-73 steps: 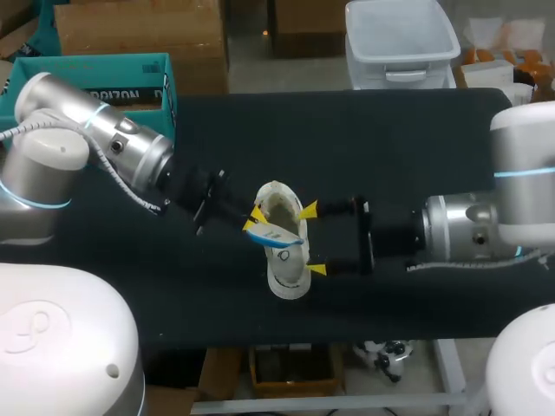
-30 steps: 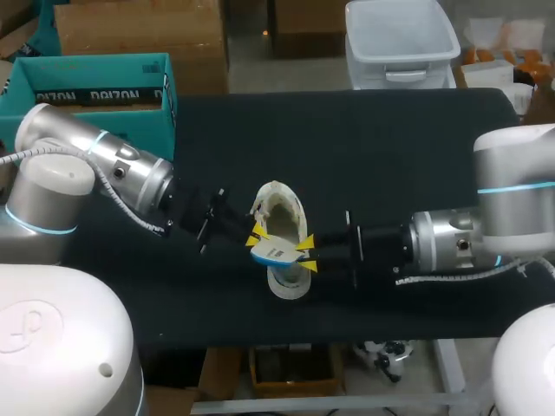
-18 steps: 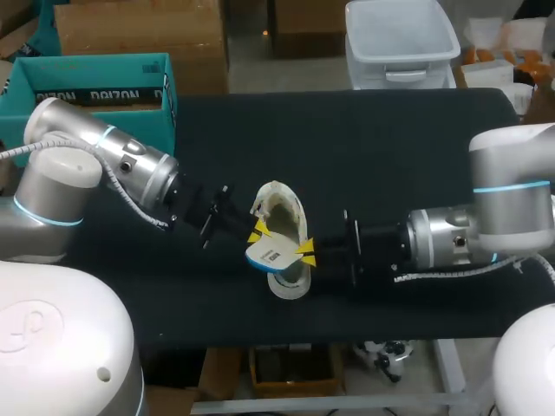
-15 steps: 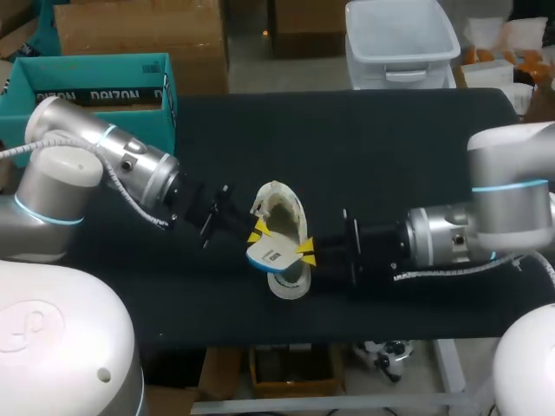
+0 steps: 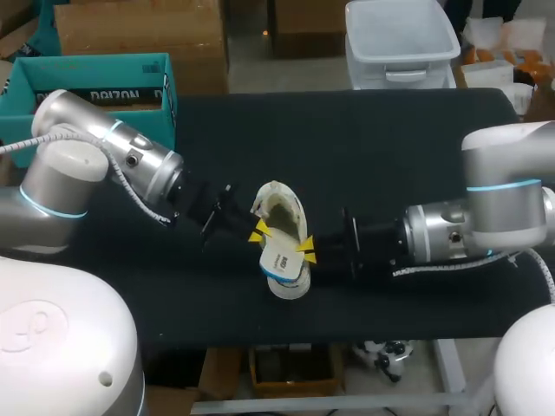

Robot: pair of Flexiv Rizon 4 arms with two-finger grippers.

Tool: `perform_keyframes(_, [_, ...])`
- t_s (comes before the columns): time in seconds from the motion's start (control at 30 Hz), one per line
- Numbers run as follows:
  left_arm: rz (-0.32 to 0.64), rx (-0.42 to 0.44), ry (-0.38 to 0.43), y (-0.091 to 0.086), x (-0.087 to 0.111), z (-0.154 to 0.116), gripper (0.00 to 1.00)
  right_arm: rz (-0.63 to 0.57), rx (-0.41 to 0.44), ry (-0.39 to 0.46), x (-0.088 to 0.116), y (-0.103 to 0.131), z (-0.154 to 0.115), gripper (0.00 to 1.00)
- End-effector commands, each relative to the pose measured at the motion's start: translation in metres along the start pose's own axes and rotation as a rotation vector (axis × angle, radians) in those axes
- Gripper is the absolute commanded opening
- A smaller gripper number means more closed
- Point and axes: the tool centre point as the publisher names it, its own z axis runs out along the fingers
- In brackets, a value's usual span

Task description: Open the shoe tongue, take the insole out of the shoe, put the insole back into the shoe, and pack the shoe into the shoebox

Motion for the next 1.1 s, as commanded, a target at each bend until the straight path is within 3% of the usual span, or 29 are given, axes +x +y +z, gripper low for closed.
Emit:
perform_keyframes(0.03, [-0.009, 0.012, 0.015, 0.007, -0.003, 0.005, 0.00, -0.008, -0.011, -0.006, 0.002, 0.002, 0.001, 0.00])
perform_keyframes(0.33, [-0.018, 0.007, 0.033, 0.007, -0.001, 0.007, 0.00, -0.021, -0.014, -0.002, 0.004, 0.009, -0.001, 0.00])
perform_keyframes(0.4, [-0.011, 0.015, 0.038, 0.004, 0.000, 0.008, 0.18, -0.022, -0.013, 0.002, 0.003, 0.011, -0.001, 0.00])
perform_keyframes(0.5, [0.004, 0.025, 0.042, -0.001, 0.001, 0.009, 0.28, -0.020, -0.013, 0.003, 0.002, 0.011, -0.001, 0.00])
perform_keyframes(0.63, [0.029, 0.042, 0.047, -0.009, 0.002, 0.010, 0.31, -0.019, -0.013, 0.005, 0.001, 0.011, -0.002, 0.00])
perform_keyframes(0.7, [0.042, 0.046, 0.050, -0.013, 0.003, 0.012, 0.24, -0.018, -0.013, 0.005, 0.001, 0.011, -0.002, 0.00])
perform_keyframes(0.73, [0.048, 0.050, 0.051, -0.015, 0.003, 0.012, 0.00, -0.017, -0.013, 0.006, 0.000, 0.011, -0.002, 0.00])
perform_keyframes(0.93, [0.060, 0.044, 0.063, -0.018, 0.004, 0.016, 0.00, -0.017, -0.016, 0.016, 0.000, 0.011, -0.004, 0.00])
perform_keyframes(0.97, [0.058, 0.043, 0.066, -0.017, 0.003, 0.017, 0.00, -0.017, -0.016, 0.019, 0.001, 0.009, -0.004, 0.29])
perform_keyframes(1.0, [0.058, 0.042, 0.066, -0.017, 0.003, 0.017, 0.00, -0.017, -0.016, 0.018, 0.001, 0.009, -0.004, 0.40])
perform_keyframes(1.03, [0.053, 0.042, 0.065, -0.016, 0.003, 0.017, 0.00, -0.020, -0.020, 0.017, 0.003, 0.005, -0.005, 0.98])
perform_keyframes(1.1, [0.050, 0.043, 0.064, -0.015, 0.003, 0.017, 0.00, -0.028, -0.030, 0.009, 0.005, -0.001, -0.007, 1.00])
